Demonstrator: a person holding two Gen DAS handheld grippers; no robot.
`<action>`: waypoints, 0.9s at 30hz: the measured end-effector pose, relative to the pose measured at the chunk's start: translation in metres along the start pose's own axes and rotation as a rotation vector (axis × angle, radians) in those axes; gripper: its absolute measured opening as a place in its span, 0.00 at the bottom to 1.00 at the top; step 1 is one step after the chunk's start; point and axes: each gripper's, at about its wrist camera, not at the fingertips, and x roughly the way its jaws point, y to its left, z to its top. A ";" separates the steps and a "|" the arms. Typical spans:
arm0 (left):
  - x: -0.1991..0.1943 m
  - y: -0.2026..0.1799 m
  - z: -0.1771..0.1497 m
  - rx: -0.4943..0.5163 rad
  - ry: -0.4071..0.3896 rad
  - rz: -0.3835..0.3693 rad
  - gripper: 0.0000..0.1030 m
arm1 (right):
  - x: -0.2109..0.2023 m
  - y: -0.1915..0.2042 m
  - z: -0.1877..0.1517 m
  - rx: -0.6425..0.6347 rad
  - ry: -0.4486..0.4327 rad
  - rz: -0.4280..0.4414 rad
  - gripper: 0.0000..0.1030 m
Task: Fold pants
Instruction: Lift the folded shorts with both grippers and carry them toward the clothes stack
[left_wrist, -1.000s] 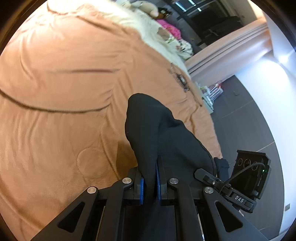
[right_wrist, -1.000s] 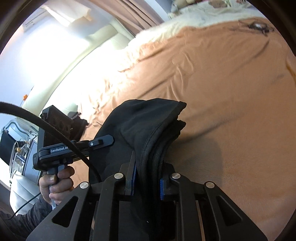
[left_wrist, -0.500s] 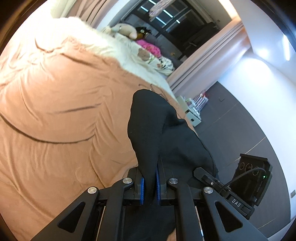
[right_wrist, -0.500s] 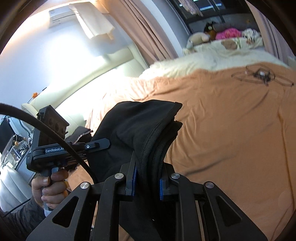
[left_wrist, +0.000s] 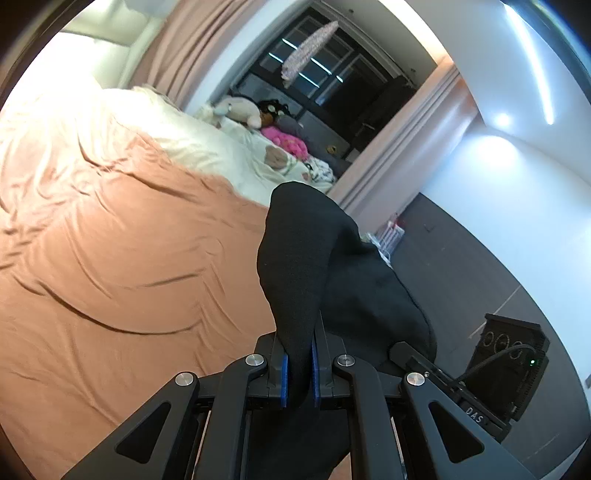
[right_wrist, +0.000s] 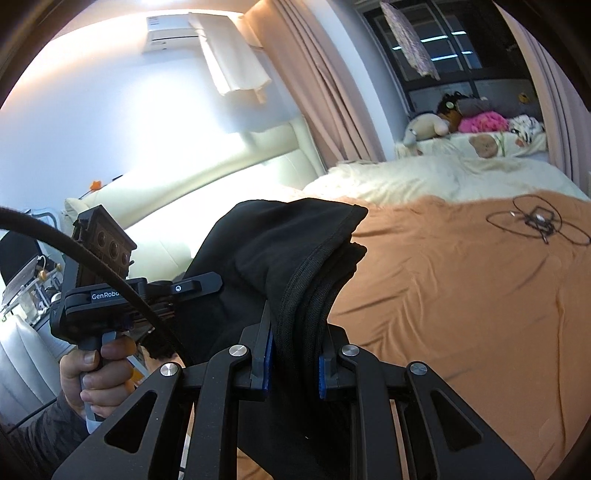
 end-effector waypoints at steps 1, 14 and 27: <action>-0.007 0.002 0.002 -0.004 -0.007 0.007 0.09 | 0.001 0.004 0.000 -0.006 -0.002 0.006 0.14; -0.106 0.048 0.025 -0.035 -0.121 0.087 0.09 | 0.042 0.063 0.010 -0.091 0.016 0.095 0.14; -0.201 0.123 0.039 -0.086 -0.211 0.177 0.09 | 0.128 0.109 0.032 -0.159 0.053 0.170 0.14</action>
